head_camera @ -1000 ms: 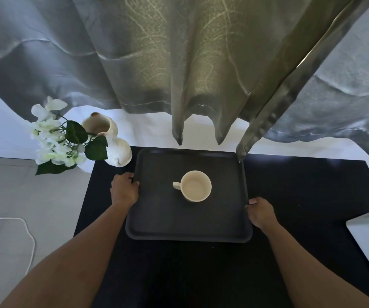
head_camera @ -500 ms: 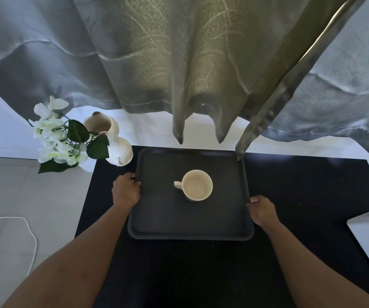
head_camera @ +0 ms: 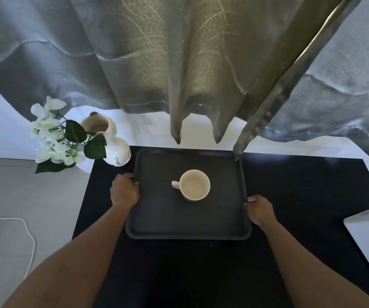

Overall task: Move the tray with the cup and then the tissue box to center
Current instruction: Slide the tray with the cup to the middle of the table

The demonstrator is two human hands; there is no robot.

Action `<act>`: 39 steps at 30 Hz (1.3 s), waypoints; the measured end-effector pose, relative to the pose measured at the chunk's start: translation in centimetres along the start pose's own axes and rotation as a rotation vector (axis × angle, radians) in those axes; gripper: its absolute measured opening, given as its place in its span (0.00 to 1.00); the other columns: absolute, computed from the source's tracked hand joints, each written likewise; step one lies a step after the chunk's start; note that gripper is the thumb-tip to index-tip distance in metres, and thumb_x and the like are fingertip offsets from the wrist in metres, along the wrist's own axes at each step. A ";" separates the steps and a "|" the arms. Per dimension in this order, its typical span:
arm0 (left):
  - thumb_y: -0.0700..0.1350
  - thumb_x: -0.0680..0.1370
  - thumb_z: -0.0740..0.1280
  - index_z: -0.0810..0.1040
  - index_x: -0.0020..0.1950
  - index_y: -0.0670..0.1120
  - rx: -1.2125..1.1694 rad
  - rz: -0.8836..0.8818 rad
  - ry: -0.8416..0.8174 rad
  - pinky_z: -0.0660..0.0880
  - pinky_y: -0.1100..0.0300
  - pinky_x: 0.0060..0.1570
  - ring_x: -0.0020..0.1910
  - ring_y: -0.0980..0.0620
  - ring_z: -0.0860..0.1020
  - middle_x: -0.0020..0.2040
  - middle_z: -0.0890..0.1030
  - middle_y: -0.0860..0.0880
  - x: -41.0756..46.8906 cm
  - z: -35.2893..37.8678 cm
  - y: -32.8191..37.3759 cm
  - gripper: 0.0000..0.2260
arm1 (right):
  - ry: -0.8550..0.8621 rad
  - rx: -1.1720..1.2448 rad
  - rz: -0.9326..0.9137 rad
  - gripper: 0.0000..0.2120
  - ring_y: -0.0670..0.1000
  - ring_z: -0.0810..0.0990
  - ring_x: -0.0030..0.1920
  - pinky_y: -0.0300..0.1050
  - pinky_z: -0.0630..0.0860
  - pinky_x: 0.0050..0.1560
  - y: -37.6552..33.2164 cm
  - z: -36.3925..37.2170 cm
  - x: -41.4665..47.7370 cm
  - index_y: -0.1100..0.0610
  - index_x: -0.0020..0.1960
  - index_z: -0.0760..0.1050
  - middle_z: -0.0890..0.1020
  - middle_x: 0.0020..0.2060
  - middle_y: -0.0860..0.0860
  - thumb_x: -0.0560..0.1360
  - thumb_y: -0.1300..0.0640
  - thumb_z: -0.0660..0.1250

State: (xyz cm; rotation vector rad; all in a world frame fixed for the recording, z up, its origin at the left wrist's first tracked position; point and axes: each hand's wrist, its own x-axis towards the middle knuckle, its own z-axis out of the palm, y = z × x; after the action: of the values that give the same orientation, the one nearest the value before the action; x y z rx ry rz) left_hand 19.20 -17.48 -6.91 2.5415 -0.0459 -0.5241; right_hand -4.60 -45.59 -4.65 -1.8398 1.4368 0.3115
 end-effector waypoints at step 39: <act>0.47 0.80 0.59 0.80 0.51 0.44 -0.021 0.151 0.135 0.72 0.52 0.47 0.49 0.38 0.80 0.47 0.83 0.41 -5.5 -1.8 5.0 0.11 | 0.033 0.025 -0.187 0.09 0.53 0.80 0.42 0.47 0.76 0.47 0.1 -4.1 -4.3 0.60 0.47 0.77 0.81 0.40 0.56 0.80 0.59 0.59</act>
State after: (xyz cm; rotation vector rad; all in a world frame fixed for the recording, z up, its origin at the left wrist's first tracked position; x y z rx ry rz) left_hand 15.19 -20.10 -1.01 2.5212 -0.1803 -0.2922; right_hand -7.22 -45.31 0.66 -1.9504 1.2727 0.1695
